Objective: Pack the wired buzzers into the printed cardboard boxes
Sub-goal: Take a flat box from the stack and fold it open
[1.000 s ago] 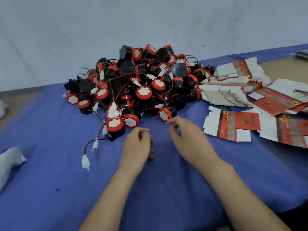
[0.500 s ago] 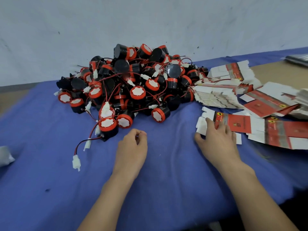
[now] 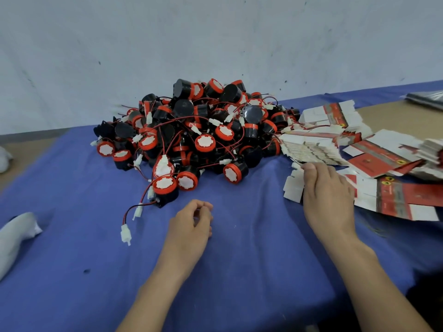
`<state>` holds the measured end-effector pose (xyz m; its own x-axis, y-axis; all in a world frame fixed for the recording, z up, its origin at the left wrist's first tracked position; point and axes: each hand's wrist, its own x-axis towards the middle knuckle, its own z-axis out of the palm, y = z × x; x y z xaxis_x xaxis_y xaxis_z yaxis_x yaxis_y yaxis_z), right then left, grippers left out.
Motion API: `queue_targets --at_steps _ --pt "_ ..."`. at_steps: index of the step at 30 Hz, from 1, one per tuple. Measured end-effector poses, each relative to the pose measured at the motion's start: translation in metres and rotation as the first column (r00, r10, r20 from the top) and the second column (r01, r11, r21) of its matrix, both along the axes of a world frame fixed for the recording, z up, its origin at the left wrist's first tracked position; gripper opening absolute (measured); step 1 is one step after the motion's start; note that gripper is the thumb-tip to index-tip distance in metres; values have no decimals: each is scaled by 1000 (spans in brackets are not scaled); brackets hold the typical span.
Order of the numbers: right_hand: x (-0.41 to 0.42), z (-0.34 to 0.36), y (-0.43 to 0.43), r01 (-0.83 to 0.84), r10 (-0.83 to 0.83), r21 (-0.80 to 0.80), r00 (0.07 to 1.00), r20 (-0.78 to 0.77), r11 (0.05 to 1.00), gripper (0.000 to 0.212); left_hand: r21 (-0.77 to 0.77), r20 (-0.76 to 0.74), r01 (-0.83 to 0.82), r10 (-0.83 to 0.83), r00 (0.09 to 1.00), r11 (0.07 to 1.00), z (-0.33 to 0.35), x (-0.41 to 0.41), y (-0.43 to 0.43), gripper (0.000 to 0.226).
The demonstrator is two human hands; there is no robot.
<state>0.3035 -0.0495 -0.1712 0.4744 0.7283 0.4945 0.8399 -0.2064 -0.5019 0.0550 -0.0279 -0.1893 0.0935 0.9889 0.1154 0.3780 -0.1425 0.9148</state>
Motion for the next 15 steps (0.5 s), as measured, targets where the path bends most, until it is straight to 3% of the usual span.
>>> queue_targets --at_steps 3,6,8,12,15 --pt "-19 11 -5 -158 200 289 972 -123 944 47 68 6 25 -25 1000 997 3 2 -6 18" --pt "-48 21 -10 -294 498 474 775 -389 830 43 166 53 12 -21 998 986 9 7 -12 15" --pt "-62 25 -10 -311 569 497 620 -540 810 41 213 90 -2 -18 996 977 11 11 -15 26" --pt "-66 28 0 -268 528 456 373 -763 848 38 320 142 -21 -27 989 947 17 16 -16 53" --pt "-65 24 8 -327 538 450 264 -801 831 41 370 167 -22 -44 985 929 22 17 -13 45"
